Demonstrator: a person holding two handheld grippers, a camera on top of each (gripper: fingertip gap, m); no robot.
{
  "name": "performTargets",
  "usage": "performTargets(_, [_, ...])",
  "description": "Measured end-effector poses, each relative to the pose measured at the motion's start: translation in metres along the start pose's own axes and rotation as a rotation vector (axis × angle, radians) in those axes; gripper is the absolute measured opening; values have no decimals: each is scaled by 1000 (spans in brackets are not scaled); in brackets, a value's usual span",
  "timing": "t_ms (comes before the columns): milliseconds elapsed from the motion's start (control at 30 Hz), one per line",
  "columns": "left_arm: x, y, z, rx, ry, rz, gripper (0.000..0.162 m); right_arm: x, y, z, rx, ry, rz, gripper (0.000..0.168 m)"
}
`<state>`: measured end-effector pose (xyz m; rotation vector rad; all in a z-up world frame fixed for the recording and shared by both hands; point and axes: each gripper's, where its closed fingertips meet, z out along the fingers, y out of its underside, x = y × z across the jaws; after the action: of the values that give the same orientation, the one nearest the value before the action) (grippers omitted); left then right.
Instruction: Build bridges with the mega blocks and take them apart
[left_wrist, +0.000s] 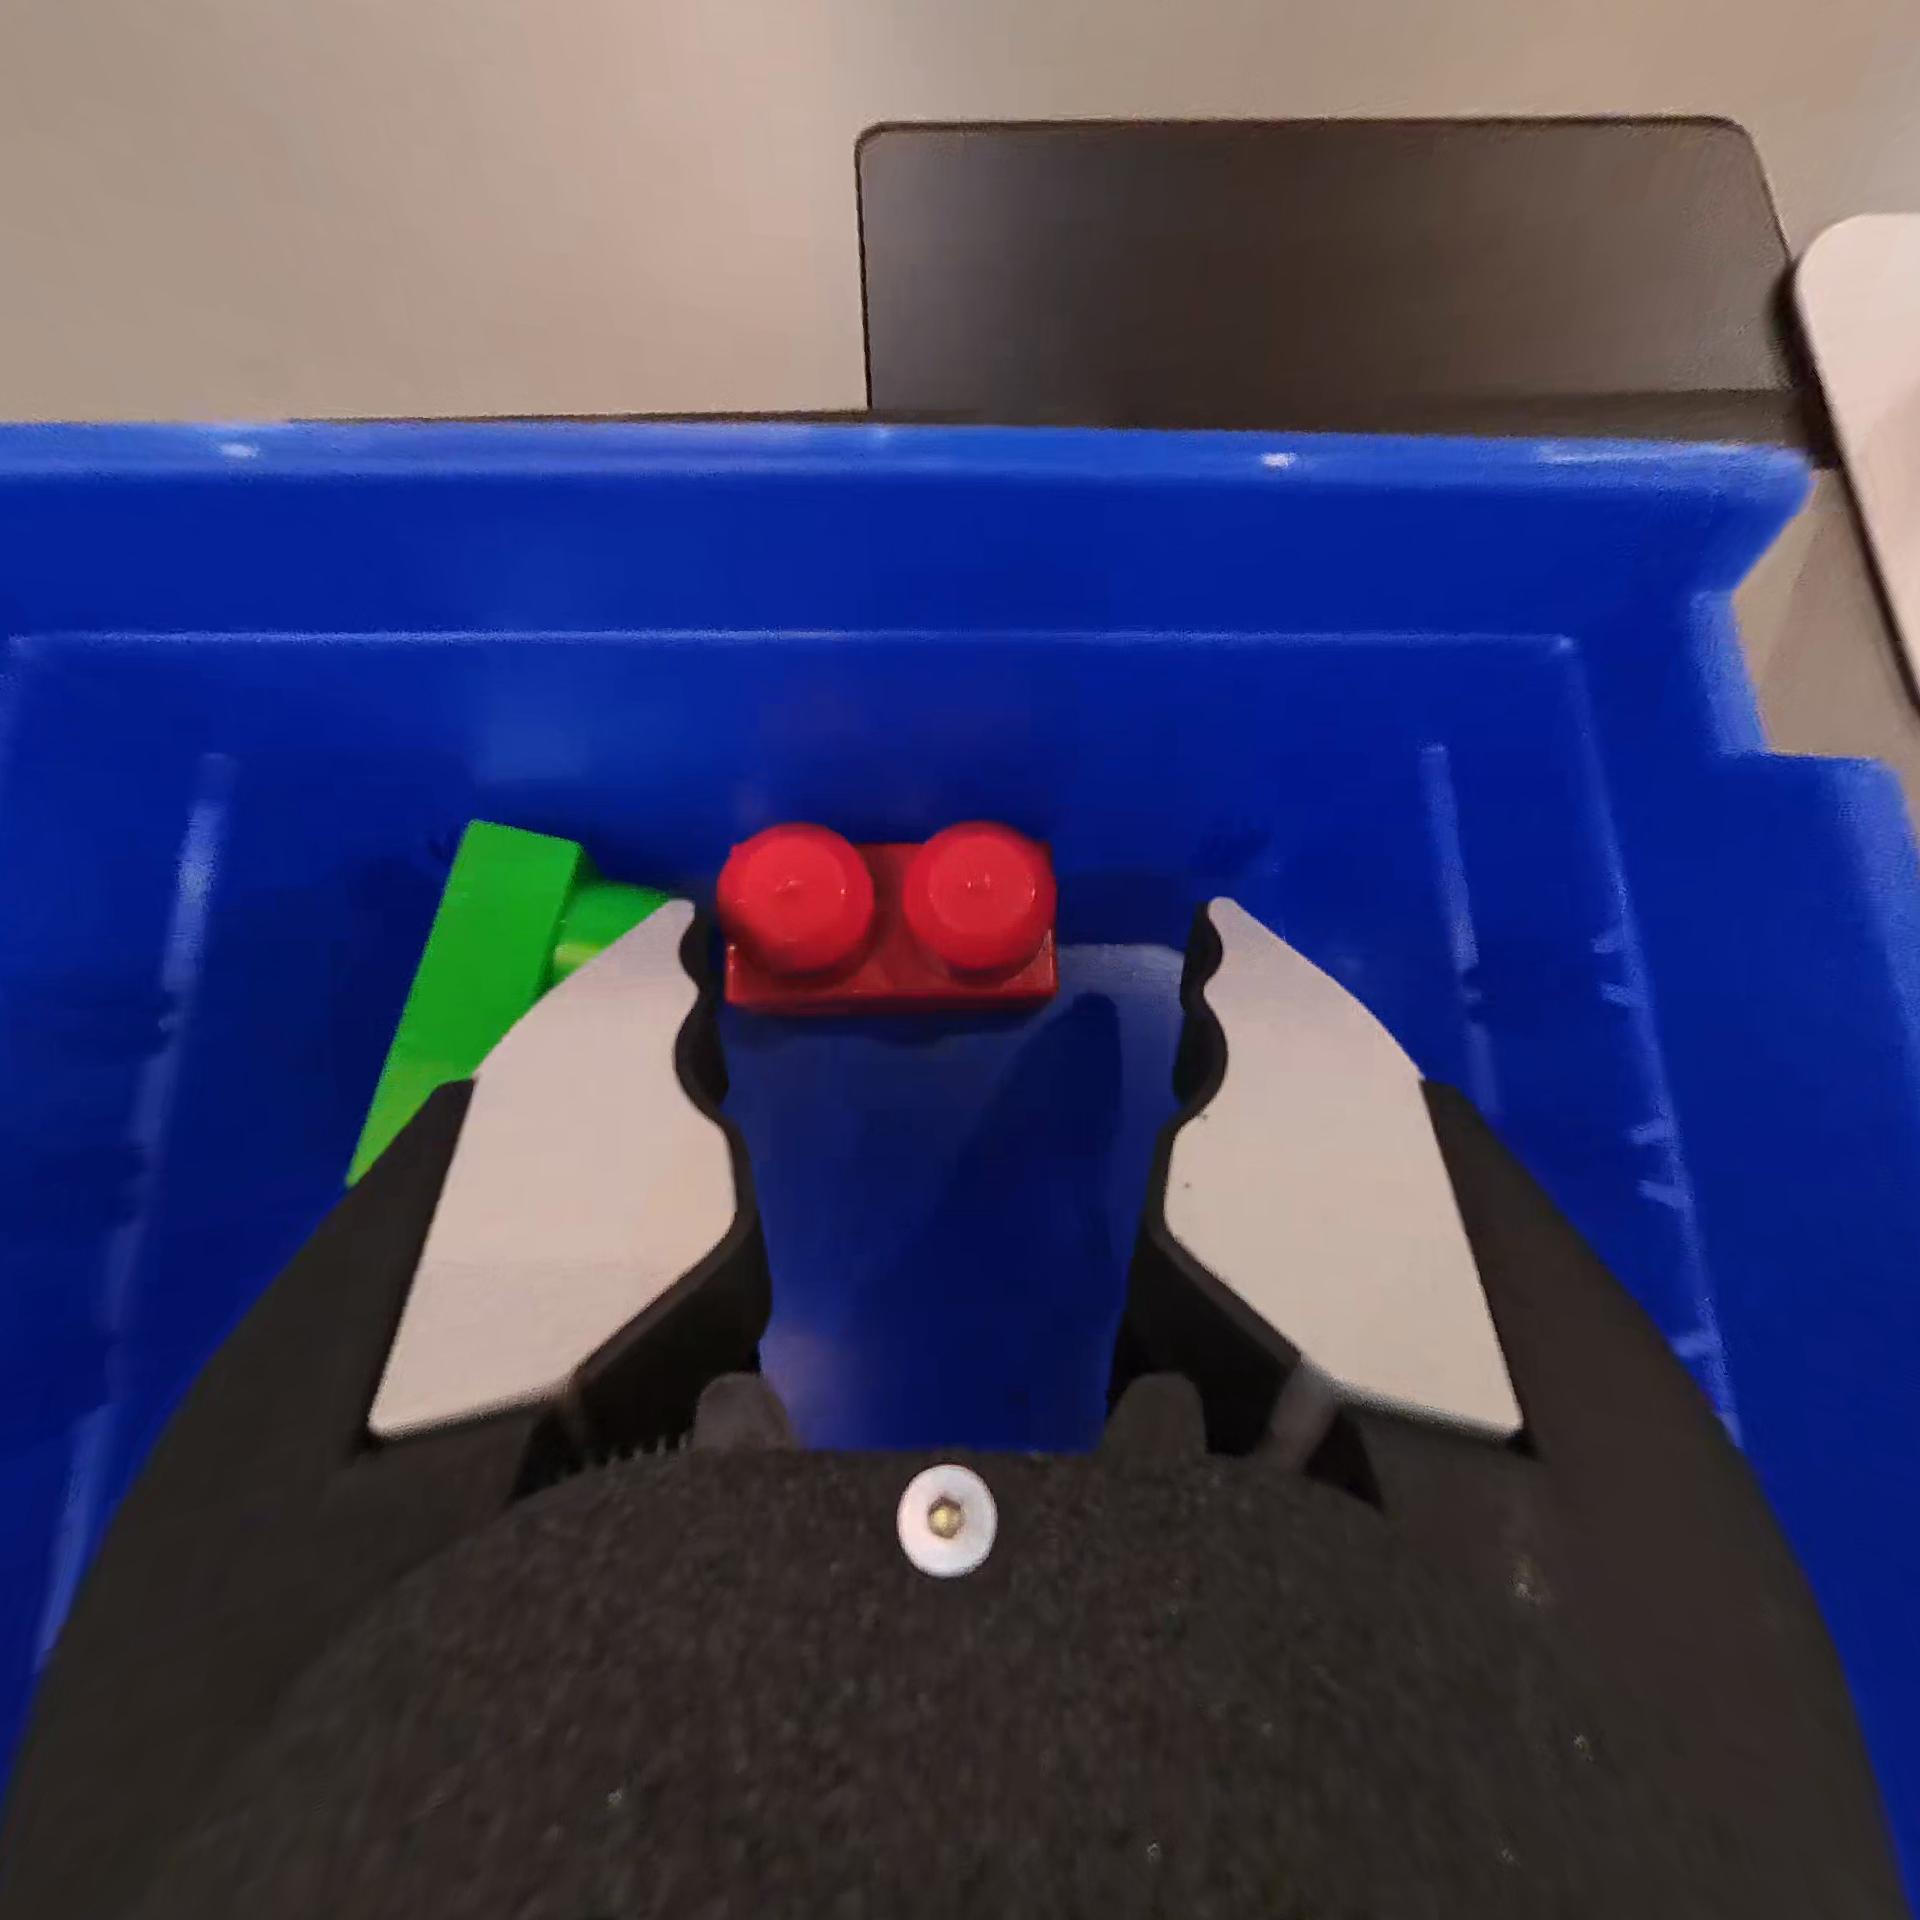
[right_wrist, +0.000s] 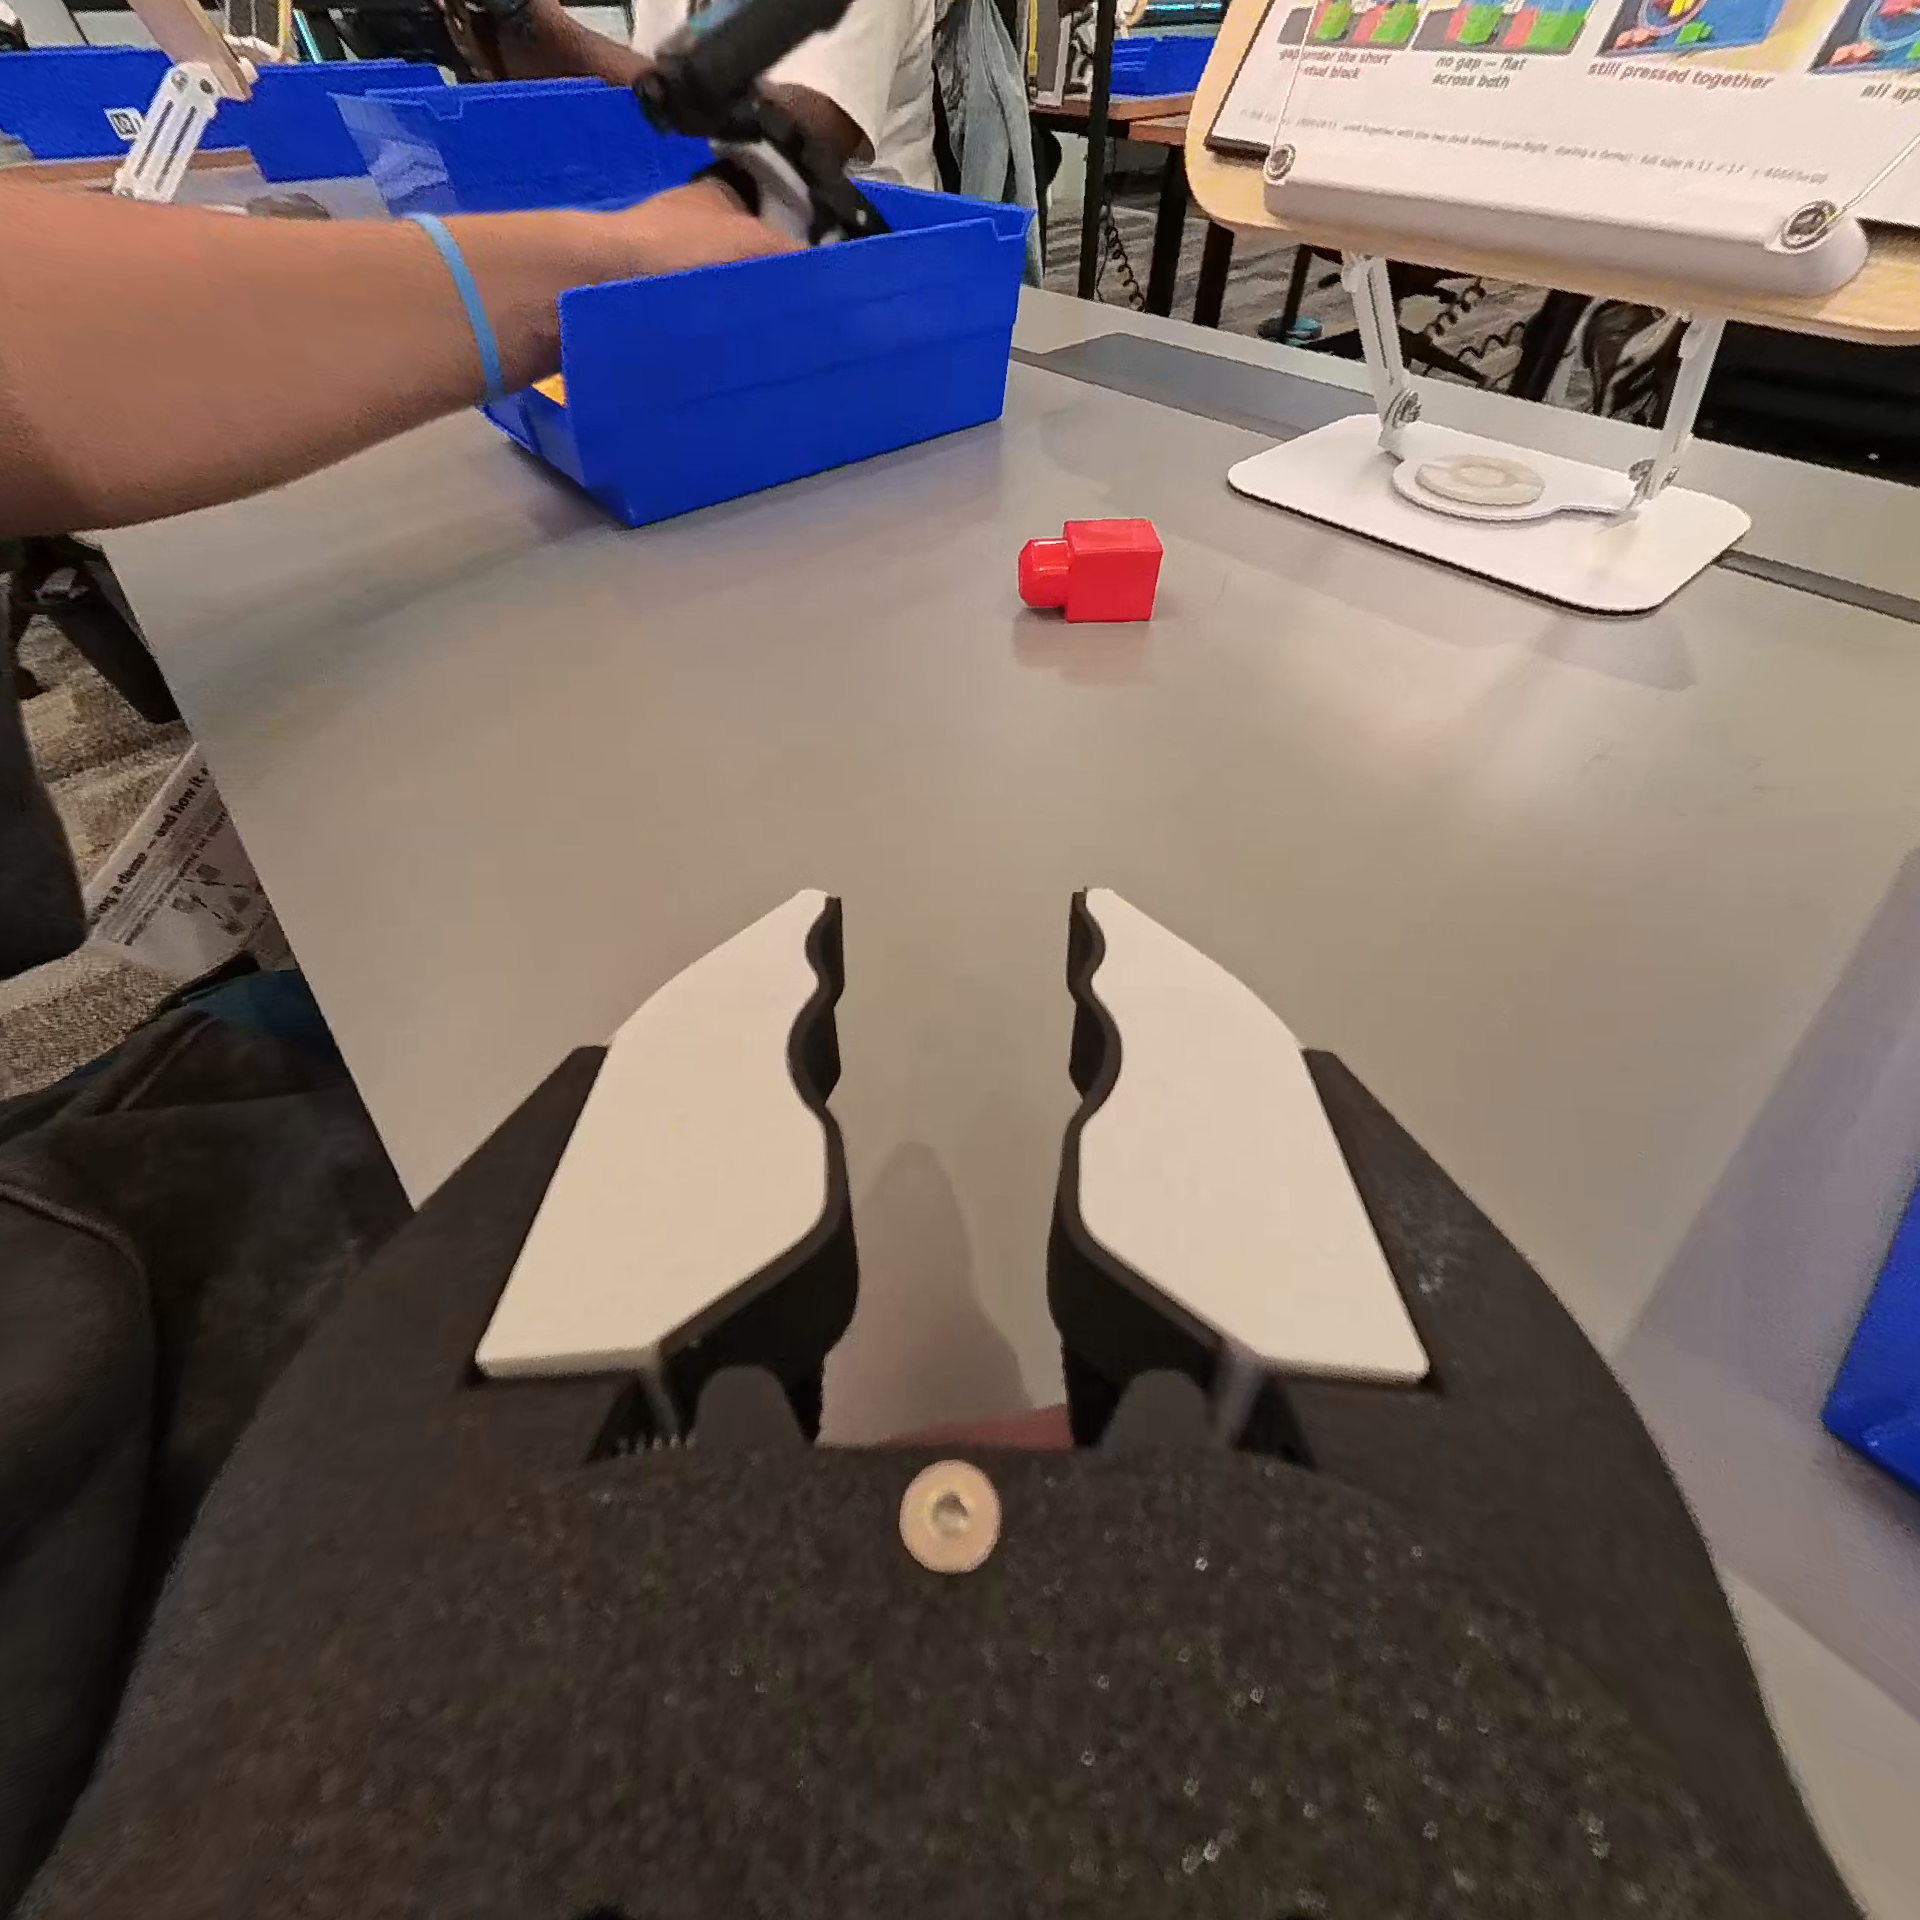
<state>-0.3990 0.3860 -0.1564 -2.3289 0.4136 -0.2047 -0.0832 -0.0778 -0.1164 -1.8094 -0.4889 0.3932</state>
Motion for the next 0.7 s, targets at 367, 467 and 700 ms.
performTargets(367, [-3, 5, -23, -20, 34, 80, 68, 5, 0, -4, 10, -7, 48, 41])
performTargets(467, [10, -17, -89, 123, 140, 122, 68, 4, -1, -4, 13, -8, 51, 41])
performTargets(700, [113, -11, -219, 226, 370, 307, 68, -3, -6, -4, 24, -21, 45, 41])
